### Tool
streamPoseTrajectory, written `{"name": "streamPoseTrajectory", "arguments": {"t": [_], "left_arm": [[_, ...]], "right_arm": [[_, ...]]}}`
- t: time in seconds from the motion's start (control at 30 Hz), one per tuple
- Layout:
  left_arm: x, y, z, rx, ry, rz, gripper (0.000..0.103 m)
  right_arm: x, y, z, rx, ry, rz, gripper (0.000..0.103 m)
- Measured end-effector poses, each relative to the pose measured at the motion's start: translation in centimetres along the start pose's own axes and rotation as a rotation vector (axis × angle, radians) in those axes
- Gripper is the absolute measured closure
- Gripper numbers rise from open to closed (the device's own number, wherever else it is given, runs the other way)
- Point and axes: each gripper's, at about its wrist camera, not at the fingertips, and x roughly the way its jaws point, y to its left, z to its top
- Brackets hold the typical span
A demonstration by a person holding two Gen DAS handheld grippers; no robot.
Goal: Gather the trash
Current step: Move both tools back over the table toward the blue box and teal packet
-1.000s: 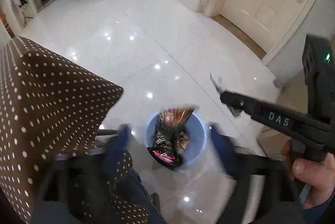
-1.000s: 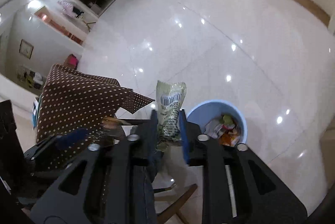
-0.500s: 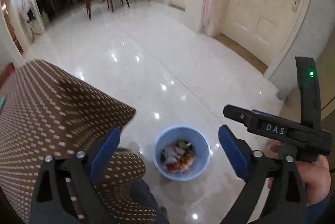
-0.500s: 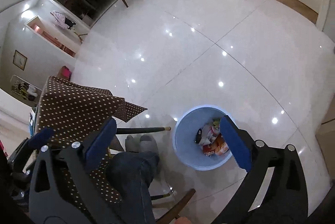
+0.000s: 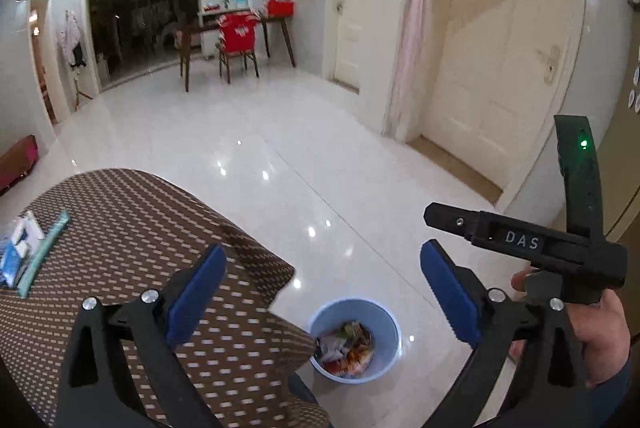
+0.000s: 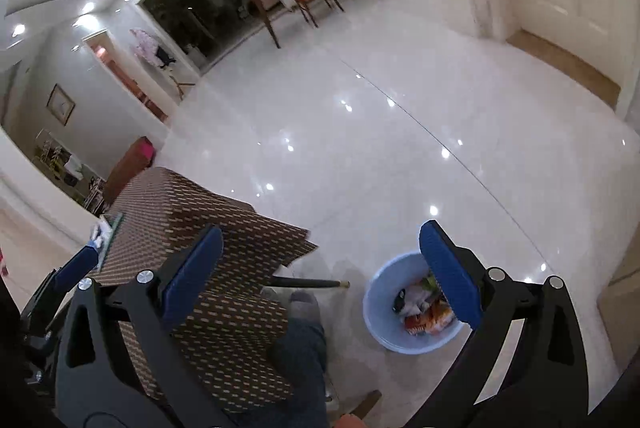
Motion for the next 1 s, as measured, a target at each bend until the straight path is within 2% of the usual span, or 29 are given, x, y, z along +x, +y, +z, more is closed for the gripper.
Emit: {"name": "streamPoseTrajectory", "arguments": {"t": [0.27,0.53,0.8,1.0], "left_arm": [[-5.2,6.0,0.6,-0.039,-0.111,0.093,0.006],[-8.6,13.9,-0.2,-0.103,-0.162,0.195,0.006],[-10.7,22.5,-2.6,-0.16,-0.164,0.314,0.006],[-11.2,30.4,-4.9,-0.232,-0.123,0.421,0.006]], "right_arm": [[-0.5,8.9,0.7,-0.128,-0.025,0.065,0.006],[2.1,18.3,0.4,-0.257,-0.003,0.122,0.006],[7.1,27.0,-1.2,-0.381,0.069,0.183,0.006],[11.5,33.0,-3.7,-0.466,0.138,0.216,0.006]]}}
